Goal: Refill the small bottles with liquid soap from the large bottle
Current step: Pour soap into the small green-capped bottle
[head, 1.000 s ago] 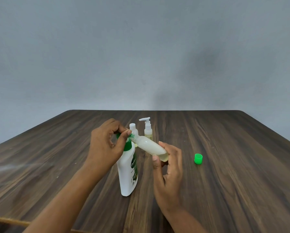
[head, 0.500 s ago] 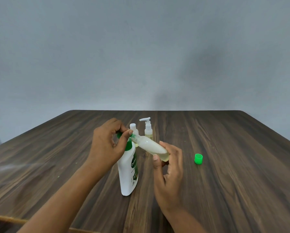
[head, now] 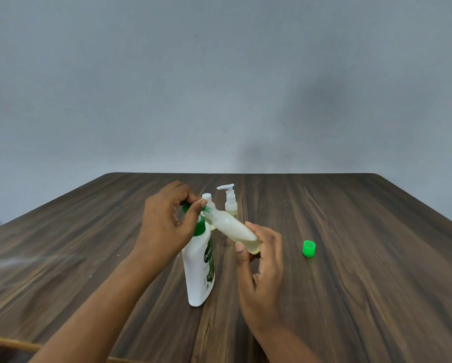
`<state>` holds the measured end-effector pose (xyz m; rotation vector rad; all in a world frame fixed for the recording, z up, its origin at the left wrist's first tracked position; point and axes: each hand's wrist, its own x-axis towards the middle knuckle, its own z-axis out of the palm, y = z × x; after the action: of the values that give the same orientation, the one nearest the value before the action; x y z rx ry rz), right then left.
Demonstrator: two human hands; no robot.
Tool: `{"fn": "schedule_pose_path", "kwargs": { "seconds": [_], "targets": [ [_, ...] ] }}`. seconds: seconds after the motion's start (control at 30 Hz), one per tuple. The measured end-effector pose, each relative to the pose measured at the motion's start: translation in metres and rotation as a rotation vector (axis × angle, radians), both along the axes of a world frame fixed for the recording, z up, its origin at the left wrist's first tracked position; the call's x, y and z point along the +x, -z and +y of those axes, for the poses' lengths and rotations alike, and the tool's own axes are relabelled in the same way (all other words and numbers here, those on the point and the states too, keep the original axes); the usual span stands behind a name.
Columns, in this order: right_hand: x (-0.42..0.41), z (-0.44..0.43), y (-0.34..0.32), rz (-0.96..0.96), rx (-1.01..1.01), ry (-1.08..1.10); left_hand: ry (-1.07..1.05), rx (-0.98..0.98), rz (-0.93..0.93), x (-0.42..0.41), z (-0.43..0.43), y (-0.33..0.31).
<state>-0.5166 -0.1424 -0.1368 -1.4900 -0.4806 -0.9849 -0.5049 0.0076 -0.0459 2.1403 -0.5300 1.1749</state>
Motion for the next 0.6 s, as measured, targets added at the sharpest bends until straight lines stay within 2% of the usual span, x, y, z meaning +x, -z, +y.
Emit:
{"fn": "schedule_pose_path", "kwargs": {
  "seconds": [0.17, 0.43, 0.6],
  "targets": [
    [-0.002, -0.001, 0.004, 0.033, -0.006, 0.0, 0.029, -0.045, -0.02, -0.003, -0.001, 0.012],
    [-0.001, -0.001, 0.0, -0.019, -0.041, -0.008, -0.01, 0.028, -0.02, 0.002, 0.001, -0.005],
    [0.001, -0.002, 0.002, 0.005, -0.011, 0.002, 0.018, -0.045, -0.012, -0.001, -0.002, 0.009]
  ]
}}
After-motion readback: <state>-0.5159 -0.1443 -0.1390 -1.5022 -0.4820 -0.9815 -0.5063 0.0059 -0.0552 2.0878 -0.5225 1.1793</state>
